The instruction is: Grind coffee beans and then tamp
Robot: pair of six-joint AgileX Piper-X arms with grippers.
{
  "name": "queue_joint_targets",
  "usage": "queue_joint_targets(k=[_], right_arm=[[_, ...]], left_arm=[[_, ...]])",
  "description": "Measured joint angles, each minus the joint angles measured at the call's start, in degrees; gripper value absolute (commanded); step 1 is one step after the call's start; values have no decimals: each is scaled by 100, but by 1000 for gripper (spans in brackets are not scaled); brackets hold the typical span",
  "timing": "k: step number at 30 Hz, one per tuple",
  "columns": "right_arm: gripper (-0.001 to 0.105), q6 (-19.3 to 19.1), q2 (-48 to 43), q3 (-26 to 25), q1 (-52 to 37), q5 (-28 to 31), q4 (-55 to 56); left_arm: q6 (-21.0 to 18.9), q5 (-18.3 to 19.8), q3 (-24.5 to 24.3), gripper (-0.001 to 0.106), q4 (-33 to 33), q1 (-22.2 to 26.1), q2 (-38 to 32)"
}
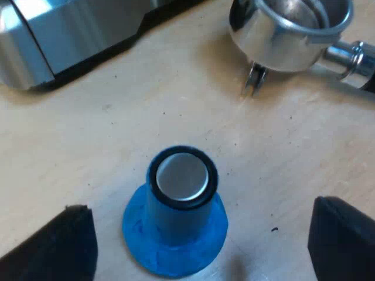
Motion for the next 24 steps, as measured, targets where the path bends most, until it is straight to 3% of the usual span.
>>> queue_joint_targets(k=[16,24], right_arm=[[72,0,0,0,0,0,0],[72,0,0,0,0,0,0]], left_arm=[[0,80,-1,79,-770,0,863],[0,80,-1,79,-968,0,953]])
